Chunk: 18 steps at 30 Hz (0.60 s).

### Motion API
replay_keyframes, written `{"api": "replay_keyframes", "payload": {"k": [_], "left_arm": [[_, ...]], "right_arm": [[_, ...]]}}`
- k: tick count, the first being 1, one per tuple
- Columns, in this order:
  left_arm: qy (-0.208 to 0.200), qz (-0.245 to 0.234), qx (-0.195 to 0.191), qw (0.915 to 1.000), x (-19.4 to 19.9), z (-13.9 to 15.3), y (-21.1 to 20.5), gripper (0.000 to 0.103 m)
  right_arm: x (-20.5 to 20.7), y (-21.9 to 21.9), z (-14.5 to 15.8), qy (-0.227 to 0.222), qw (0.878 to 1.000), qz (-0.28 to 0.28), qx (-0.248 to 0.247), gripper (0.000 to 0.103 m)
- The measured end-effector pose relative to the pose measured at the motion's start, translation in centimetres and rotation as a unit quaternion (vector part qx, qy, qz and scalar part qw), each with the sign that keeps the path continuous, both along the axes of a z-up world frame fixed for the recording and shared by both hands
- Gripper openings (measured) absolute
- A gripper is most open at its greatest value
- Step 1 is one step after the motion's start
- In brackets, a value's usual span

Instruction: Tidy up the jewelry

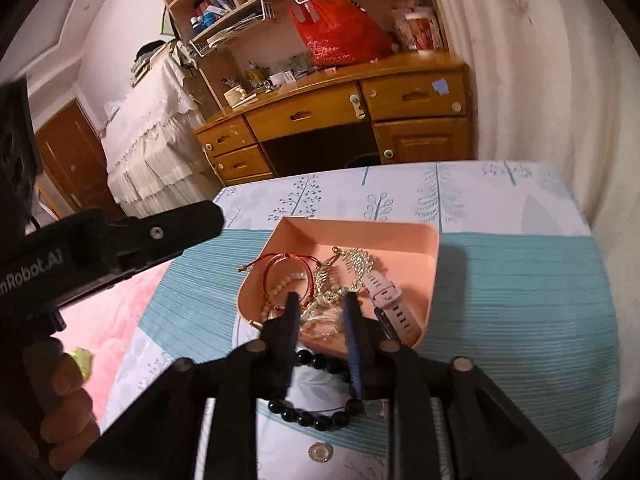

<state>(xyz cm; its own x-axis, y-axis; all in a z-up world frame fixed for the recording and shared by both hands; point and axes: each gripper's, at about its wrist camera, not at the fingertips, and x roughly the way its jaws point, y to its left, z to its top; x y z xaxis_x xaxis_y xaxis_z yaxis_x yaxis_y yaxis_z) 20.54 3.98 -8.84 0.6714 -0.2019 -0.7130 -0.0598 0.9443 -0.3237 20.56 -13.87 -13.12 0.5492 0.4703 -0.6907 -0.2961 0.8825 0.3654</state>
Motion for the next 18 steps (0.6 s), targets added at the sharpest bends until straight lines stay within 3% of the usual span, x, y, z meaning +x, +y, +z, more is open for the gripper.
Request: {"api": "replay_keyframes", "payload": {"k": [4, 12, 18], "left_arm": [[0.005, 0.008, 0.013, 0.9999, -0.3, -0.3, 0.6, 0.063], [0.085, 0.026, 0.022, 0.9958, -1.3, -4.0, 1.5, 0.067], [0.15, 0.006, 0.032, 0.9881, -2.3, -7.7, 1.3, 0.067]], "right_arm": [[-0.4, -0.9, 0.0, -0.001, 1.0, -0.009, 0.001, 0.038], [-1.0, -3.3, -2.2, 0.052, 0.998, -0.038, 0.009, 0.039], [-2.9, -3.3, -4.8, 0.077, 0.995, -0.014, -0.062, 0.039]]}}
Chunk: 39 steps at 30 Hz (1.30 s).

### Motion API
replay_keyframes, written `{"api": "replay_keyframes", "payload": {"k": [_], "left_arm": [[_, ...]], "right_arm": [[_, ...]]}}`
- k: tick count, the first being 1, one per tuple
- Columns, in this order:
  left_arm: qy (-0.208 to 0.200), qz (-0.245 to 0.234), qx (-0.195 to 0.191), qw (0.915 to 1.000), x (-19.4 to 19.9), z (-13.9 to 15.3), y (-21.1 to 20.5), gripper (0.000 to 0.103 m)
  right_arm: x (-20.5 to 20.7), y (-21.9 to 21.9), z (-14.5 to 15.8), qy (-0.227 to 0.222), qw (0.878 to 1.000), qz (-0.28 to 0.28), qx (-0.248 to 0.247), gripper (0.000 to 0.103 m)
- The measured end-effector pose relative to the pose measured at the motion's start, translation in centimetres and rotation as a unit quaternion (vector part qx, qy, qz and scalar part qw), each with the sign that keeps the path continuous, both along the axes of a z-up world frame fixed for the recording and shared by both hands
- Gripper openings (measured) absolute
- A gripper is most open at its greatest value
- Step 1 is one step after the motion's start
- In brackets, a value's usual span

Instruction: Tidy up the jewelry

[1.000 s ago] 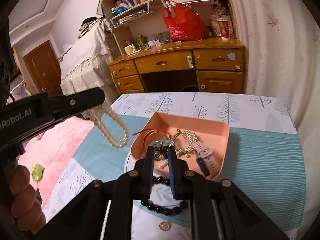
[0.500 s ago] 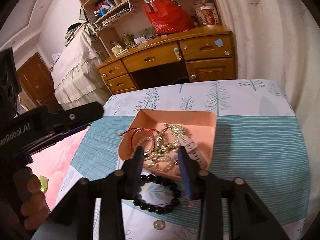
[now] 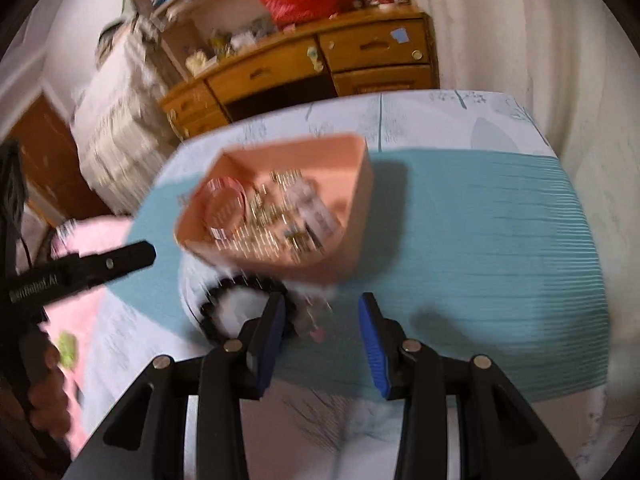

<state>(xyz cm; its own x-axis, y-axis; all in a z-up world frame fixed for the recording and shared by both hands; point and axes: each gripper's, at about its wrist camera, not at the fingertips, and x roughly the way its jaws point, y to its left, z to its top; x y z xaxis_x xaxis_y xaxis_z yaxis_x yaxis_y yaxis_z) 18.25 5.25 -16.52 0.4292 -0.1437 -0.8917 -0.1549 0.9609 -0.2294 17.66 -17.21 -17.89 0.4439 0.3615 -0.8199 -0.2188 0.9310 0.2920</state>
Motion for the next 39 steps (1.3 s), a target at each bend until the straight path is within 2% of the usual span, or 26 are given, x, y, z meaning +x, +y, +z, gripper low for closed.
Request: {"api": "replay_keyframes", "payload": {"k": [5, 10, 12, 16, 20, 23, 24, 25, 26, 30, 34, 37, 38, 39], "left_arm": [[0.026, -0.026, 0.013, 0.9993, -0.4, -2.1, -0.8, 0.067], [0.024, -0.045, 0.025, 0.9984, -0.1, -3.6, -1.9, 0.066], [0.018, -0.056, 0.036, 0.9976, 0.3, -3.6, -2.4, 0.062], [0.023, -0.074, 0.058, 0.9953, 1.2, -4.2, -3.3, 0.04], [0.019, -0.086, 0.068, 0.9938, 2.0, -4.3, -3.7, 0.03], [0.013, -0.097, 0.082, 0.9918, 2.1, -4.3, -4.1, 0.028], [0.013, -0.101, 0.083, 0.9913, 2.2, -4.4, -4.2, 0.025], [0.015, -0.108, 0.081, 0.9908, 2.3, -4.5, -4.3, 0.017], [0.017, -0.111, 0.081, 0.9904, 2.3, -4.6, -4.4, 0.016], [0.019, -0.117, 0.083, 0.9895, 2.2, -5.1, -4.3, 0.016], [0.016, -0.114, 0.071, 0.9908, 2.1, -5.1, -4.0, 0.016], [0.015, -0.096, 0.042, 0.9944, 2.2, -5.2, -3.2, 0.016], [0.014, -0.089, 0.032, 0.9954, 2.2, -5.3, -2.9, 0.014], [0.013, -0.082, 0.027, 0.9962, 2.2, -5.4, -2.7, 0.013]], "right_arm": [[-2.4, 0.9, -1.2, -0.007, 0.996, 0.065, -0.067, 0.039], [-4.8, 2.6, -2.0, -0.014, 0.987, 0.13, -0.091, 0.039], [-5.6, 3.4, -2.1, -0.023, 0.984, 0.151, -0.092, 0.039], [-7.4, 5.8, -2.1, -0.061, 0.971, 0.199, -0.118, 0.039], [-8.4, 8.0, -2.5, -0.086, 0.956, 0.234, -0.156, 0.039], [-8.8, 8.8, -2.7, -0.098, 0.949, 0.246, -0.169, 0.038], [-8.8, 8.9, -2.8, -0.101, 0.949, 0.247, -0.168, 0.039], [-8.9, 8.9, -2.8, -0.102, 0.949, 0.247, -0.167, 0.039], [-8.8, 8.9, -2.8, -0.102, 0.949, 0.247, -0.165, 0.039], [-8.5, 8.9, -3.0, -0.096, 0.956, 0.235, -0.15, 0.039], [-7.0, 8.5, -3.0, -0.073, 0.966, 0.219, -0.112, 0.038], [-6.9, 8.6, -2.9, -0.077, 0.964, 0.229, -0.113, 0.026], [-6.9, 8.5, -2.9, -0.077, 0.964, 0.227, -0.112, 0.018], [-6.9, 8.4, -2.9, -0.076, 0.965, 0.226, -0.111, 0.017]]}}
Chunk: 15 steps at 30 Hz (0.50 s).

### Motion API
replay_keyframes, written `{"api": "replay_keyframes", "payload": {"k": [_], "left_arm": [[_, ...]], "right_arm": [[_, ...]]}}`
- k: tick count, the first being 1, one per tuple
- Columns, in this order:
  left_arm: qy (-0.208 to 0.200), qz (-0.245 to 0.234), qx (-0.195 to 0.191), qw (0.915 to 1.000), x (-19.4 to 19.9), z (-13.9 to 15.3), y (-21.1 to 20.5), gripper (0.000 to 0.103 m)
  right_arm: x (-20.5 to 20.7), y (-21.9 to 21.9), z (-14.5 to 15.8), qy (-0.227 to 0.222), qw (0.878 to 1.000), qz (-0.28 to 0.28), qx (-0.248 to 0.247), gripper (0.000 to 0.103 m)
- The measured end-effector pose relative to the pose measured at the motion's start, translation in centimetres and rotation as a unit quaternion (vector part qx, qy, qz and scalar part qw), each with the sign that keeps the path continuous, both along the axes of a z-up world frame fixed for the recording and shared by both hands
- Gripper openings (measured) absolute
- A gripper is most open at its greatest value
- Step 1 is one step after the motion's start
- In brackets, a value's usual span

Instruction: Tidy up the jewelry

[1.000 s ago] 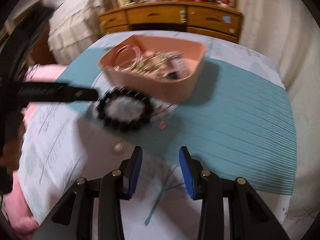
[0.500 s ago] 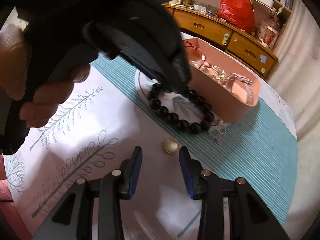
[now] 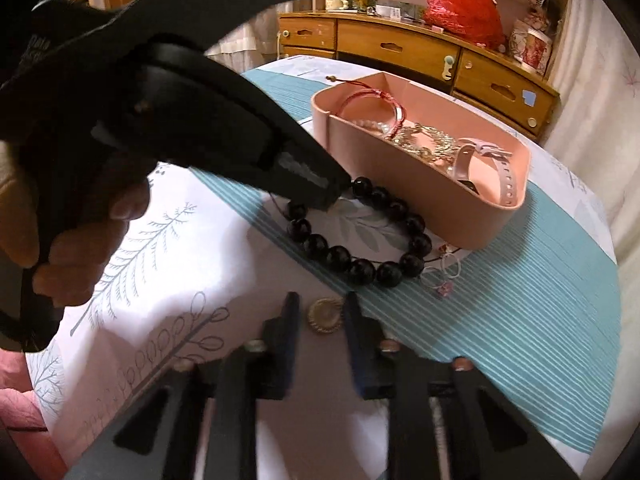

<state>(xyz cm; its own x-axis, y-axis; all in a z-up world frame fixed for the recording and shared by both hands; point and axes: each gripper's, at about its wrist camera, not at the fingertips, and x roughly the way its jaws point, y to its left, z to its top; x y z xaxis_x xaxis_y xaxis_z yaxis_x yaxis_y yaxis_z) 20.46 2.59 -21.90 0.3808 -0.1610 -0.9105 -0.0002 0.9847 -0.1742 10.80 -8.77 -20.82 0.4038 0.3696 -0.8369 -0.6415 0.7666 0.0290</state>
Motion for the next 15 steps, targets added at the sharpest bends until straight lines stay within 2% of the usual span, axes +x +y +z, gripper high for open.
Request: {"api": "replay_keyframes", "payload": {"k": [8, 15], "left_arm": [[-0.015, 0.019, -0.031, 0.9992, -1.1, 1.0, 0.9, 0.013], [-0.065, 0.01, -0.045, 0.9968, -2.4, 5.9, 1.6, 0.013]], "right_arm": [[0.7, -0.9, 0.4, 0.033, 0.999, -0.008, 0.029, 0.014], [0.5, -1.2, 1.0, 0.042, 0.998, -0.009, 0.041, 0.014]]}}
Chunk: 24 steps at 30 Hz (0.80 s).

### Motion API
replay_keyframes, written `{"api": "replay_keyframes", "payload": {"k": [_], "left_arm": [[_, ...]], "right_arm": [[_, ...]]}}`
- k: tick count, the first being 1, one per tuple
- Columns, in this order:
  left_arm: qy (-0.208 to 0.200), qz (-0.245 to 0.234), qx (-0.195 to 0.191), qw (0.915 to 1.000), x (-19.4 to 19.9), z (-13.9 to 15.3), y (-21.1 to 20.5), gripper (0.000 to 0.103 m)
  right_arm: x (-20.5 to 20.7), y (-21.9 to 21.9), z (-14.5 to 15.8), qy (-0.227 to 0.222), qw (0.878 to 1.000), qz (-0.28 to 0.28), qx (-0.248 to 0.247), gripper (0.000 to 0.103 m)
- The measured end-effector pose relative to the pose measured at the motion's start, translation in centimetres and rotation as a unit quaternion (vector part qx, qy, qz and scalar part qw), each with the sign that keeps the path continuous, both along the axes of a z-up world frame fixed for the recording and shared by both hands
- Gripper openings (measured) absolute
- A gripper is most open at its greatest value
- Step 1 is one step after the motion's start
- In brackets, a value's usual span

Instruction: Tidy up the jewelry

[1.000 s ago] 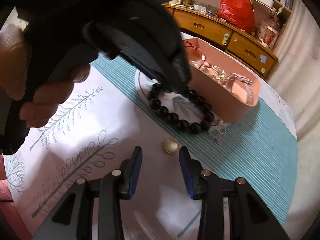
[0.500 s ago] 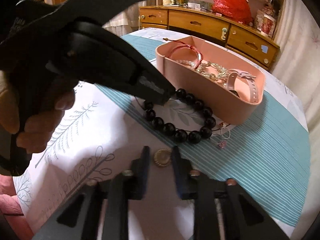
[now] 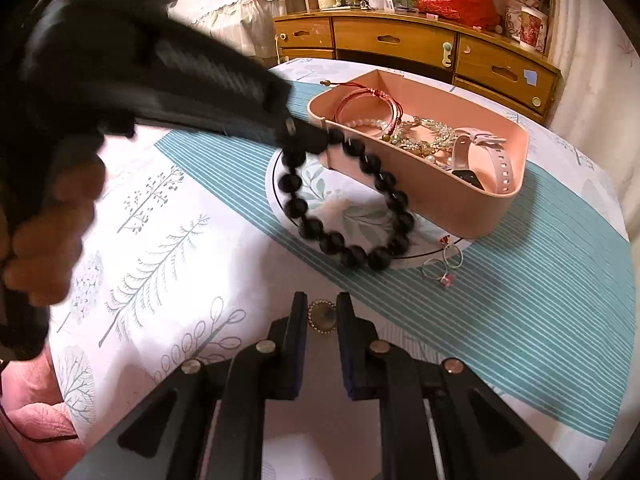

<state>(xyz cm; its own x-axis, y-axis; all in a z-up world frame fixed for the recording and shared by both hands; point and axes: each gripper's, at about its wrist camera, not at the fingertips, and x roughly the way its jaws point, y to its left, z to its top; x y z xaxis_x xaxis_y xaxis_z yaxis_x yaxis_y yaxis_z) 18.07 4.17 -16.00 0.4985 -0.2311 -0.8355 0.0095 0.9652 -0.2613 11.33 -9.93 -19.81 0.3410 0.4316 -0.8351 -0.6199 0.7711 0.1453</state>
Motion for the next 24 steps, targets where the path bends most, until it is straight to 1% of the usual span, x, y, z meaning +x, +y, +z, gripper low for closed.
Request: {"api": "replay_keyframes", "payload": {"k": [3, 6, 8, 10, 12, 15, 18, 22, 24], "left_arm": [[-0.021, -0.021, -0.013, 0.9995, 0.1, 2.5, -0.2, 0.013], [-0.046, -0.033, -0.004, 0.9984, 0.0, 4.7, -0.7, 0.013], [-0.062, -0.034, -0.005, 0.9975, 0.0, 6.2, -0.9, 0.013], [-0.069, -0.036, -0.015, 0.9968, 0.2, 7.2, -0.9, 0.013], [-0.078, -0.039, -0.016, 0.9961, 0.4, 8.1, -1.2, 0.013], [-0.095, -0.038, -0.018, 0.9946, 0.9, 8.9, -1.5, 0.013], [-0.104, -0.032, -0.021, 0.9939, 1.7, 9.3, -1.8, 0.013], [-0.103, -0.019, -0.014, 0.9944, 2.6, 9.2, -2.0, 0.013], [-0.102, -0.015, -0.017, 0.9946, 3.1, 9.0, -1.9, 0.013]], "right_arm": [[0.4, -0.3, 0.7, 0.008, 1.0, -0.008, 0.021, 0.014], [0.9, -0.5, 1.8, 0.007, 0.999, -0.014, 0.041, 0.014], [1.4, -0.7, 2.5, 0.006, 0.998, -0.021, 0.055, 0.014], [2.0, -0.9, 3.5, -0.001, 0.997, -0.03, 0.066, 0.014], [2.6, -1.0, 4.4, -0.011, 0.997, -0.038, 0.07, 0.014], [3.8, -1.1, 5.8, -0.031, 0.996, -0.054, 0.07, 0.014], [5.3, -1.5, 7.1, -0.05, 0.992, -0.076, 0.085, 0.014], [7.2, -2.1, 8.1, -0.071, 0.988, -0.105, 0.091, 0.014], [8.0, -2.4, 8.2, -0.069, 0.986, -0.118, 0.099, 0.014]]}}
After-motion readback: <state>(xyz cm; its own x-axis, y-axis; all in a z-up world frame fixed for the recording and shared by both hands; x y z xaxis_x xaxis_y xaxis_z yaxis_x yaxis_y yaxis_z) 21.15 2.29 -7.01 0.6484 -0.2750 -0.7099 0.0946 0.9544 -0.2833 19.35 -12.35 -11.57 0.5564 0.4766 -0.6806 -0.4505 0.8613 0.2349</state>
